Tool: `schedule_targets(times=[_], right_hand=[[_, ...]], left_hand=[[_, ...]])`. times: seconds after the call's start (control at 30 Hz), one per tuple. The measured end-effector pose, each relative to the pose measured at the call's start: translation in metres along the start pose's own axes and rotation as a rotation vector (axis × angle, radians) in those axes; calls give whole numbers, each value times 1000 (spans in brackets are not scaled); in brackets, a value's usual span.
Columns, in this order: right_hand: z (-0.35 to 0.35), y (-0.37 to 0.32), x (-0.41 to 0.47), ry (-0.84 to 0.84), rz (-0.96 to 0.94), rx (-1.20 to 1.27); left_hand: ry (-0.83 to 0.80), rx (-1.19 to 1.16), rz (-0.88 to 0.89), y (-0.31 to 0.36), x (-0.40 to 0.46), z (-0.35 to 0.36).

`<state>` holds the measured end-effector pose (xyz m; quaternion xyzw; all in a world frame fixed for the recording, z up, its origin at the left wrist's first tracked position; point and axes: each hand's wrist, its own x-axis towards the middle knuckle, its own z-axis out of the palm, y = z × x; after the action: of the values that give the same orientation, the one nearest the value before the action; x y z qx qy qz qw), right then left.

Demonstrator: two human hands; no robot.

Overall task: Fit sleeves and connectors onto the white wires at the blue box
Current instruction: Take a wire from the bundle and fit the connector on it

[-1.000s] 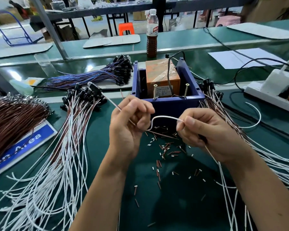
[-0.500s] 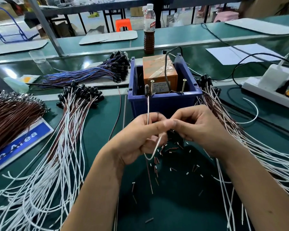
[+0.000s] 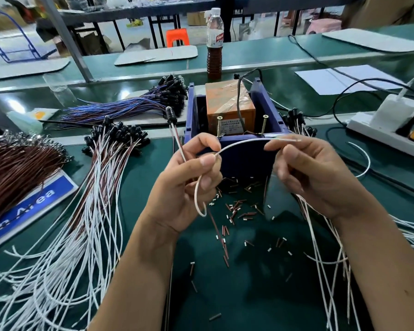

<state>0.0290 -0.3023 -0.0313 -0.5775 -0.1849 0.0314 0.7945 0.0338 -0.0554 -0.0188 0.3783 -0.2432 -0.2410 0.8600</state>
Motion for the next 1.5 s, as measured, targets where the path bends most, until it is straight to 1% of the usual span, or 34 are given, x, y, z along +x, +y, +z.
schedule_targets(times=[0.13, 0.2, 0.33, 0.43, 0.5, 0.57, 0.63, 0.7, 0.77, 0.83, 0.97, 1.17, 1.27, 1.4, 1.5], right_hand=[[1, 1, 3, 127, -74, 114], [1, 1, 3, 148, -92, 114], [11, 4, 2, 104, -68, -33], [22, 7, 1, 41, -30, -153], [30, 10, 1, 26, -20, -201], [36, 12, 1, 53, -11, -231], [41, 14, 1, 81, 3, -242], [43, 14, 1, 105, 13, -237], [43, 14, 2, 141, 6, -221], [41, 14, 2, 151, -11, -205], [39, 15, 1, 143, -17, -179], [39, 14, 2, 126, -31, -216], [41, 15, 2, 116, 12, -154], [44, 22, 2, 79, 147, 90], [45, 26, 3, 161, 204, 223]], left_hand=[[53, 46, -34, 1, 0, 0], [39, 26, -75, 0, 0, 1], [-28, -57, -207, -8, 5, 3], [-23, 15, -286, -17, 9, 7], [28, 144, -290, -20, 9, 8], [92, 241, -277, -19, 10, 7], [168, 210, -273, -16, 10, 4], [200, 141, -263, -14, 10, 3], [194, 64, -253, -14, 10, 3], [181, 36, -264, -14, 10, 3], [175, 73, -314, -15, 12, 3], [168, 162, -363, -17, 11, 1], [170, 206, -363, -18, 11, 0], [180, 181, -370, -13, 11, -5], [161, 148, -344, -9, 8, -8]])
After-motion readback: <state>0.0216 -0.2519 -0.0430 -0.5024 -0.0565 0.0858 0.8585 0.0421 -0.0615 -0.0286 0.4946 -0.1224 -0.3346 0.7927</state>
